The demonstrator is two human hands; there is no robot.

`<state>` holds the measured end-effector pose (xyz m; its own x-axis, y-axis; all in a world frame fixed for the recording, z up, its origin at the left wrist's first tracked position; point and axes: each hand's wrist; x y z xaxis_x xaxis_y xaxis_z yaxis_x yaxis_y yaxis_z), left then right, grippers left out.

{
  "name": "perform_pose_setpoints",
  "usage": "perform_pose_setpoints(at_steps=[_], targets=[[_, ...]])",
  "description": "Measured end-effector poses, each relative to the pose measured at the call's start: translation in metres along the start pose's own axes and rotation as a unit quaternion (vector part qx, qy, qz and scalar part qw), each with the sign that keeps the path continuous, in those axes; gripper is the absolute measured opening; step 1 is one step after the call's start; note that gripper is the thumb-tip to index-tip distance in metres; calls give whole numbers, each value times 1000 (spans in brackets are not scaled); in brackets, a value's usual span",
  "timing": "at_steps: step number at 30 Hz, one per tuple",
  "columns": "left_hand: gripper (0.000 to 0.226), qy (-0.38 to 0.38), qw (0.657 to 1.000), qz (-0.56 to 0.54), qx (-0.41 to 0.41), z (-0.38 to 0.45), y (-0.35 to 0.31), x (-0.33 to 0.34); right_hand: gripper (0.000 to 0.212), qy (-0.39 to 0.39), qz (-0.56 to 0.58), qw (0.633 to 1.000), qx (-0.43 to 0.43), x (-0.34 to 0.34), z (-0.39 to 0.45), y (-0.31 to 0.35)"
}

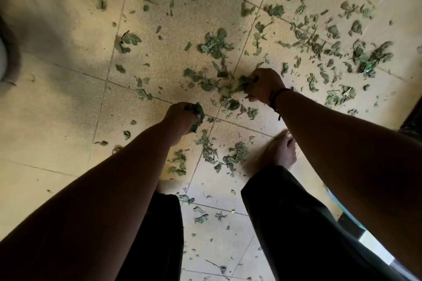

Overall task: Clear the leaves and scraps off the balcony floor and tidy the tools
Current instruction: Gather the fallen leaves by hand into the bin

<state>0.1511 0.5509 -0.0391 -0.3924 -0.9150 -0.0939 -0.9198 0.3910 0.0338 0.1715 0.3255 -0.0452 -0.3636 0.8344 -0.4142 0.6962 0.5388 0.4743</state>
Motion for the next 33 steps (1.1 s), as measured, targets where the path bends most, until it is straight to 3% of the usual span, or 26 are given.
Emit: perform_pose_setpoints(at_steps=[4, 7, 10, 12, 15, 18, 21, 24, 27, 30, 32, 33], targets=[[37, 6, 999, -41, -9, -23, 14, 1, 11, -16, 44, 998, 41, -4, -41, -8], [38, 16, 997, -71, -21, -48, 31, 3, 25, 8, 128, 988, 83, -1, -81, -3], [40, 19, 995, -90, -32, -84, 53, 6, 15, 44, 134, 987, 78, 3, -129, 12], [40, 27, 993, -113, -36, -118, 67, 7, 22, 58, 171, 981, 76, 2, -165, 29], [37, 49, 989, -134, -38, -172, 84, 5, 10, 77, 193, 977, 52, -7, -224, 63], [32, 72, 990, -122, -23, -242, 98, -6, 28, 72, 229, 969, 56, -23, -290, 101], [40, 66, 991, -119, 15, -314, 100, -21, 28, 67, 222, 971, 54, -38, -353, 142], [35, 63, 989, -99, 88, -410, 88, -42, 17, 67, 192, 979, -6, -49, -413, 195], [25, 56, 974, -152, 160, -488, 74, -60, 17, 43, 232, 968, -90, -66, -457, 257], [24, 53, 925, -326, 186, -547, 65, -78, 12, 50, 211, 954, -205, -85, -495, 317], [27, 34, 905, -371, 206, -574, 59, -82, 5, 76, 221, 937, -259, -91, -505, 340], [29, 20, 879, -419, 226, -598, 63, -87, 23, 100, 211, 930, -283, -95, -519, 358]])
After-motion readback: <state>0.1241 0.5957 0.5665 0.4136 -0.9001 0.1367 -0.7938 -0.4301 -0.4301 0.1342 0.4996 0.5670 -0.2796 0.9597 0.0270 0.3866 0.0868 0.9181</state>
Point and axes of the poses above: each hand's wrist, its own z-axis towards the middle knuckle, its own x-axis out of the palm, y = z × x, and after that the axes turned 13 degrees about -x, right-handed
